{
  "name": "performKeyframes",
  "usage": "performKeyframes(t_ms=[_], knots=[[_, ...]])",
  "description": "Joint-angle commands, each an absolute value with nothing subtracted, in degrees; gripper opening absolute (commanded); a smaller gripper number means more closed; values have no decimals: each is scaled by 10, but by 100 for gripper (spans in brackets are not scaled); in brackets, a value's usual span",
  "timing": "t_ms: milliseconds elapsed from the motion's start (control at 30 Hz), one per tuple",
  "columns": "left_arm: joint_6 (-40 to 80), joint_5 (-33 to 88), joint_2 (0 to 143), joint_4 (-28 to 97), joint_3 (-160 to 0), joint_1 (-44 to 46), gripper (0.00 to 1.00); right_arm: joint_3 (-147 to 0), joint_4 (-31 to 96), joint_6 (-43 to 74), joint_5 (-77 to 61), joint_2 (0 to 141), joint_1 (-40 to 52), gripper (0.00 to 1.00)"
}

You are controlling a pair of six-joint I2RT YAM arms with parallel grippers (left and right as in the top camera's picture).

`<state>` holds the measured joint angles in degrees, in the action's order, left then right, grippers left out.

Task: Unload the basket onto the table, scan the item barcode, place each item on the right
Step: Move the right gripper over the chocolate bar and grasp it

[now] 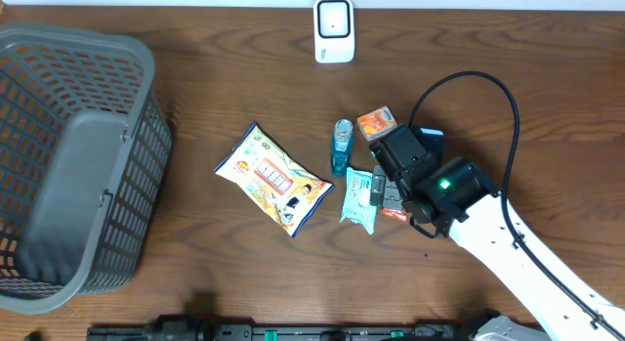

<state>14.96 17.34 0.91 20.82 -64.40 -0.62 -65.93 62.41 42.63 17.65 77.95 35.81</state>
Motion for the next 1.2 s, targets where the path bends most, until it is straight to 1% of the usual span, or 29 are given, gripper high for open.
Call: performKeyframes(t_ms=[0, 233, 567, 667, 733, 867, 1167], knots=[[147, 127, 4, 149, -657, -4, 99, -672, 611, 437, 190, 781, 360, 99], [147, 123, 4, 132, -657, -4, 100, -662, 596, 437, 190, 792, 360, 99], [147, 123, 2, 144, -653, -6, 100, -656, 578, 455, 190, 900, 360, 99], [147, 124, 2, 143, -651, -12, 100, -656, 579, 494, 190, 921, 359, 99], [147, 124, 2, 142, -651, -25, 100, -656, 579, 521, 190, 926, 358, 99], [147, 124, 2, 142, -651, -48, 100, -656, 585, 533, 190, 926, 348, 99], [158, 129, 2, 140, -649, -49, 100, -656, 587, 542, 196, 926, 312, 99]])
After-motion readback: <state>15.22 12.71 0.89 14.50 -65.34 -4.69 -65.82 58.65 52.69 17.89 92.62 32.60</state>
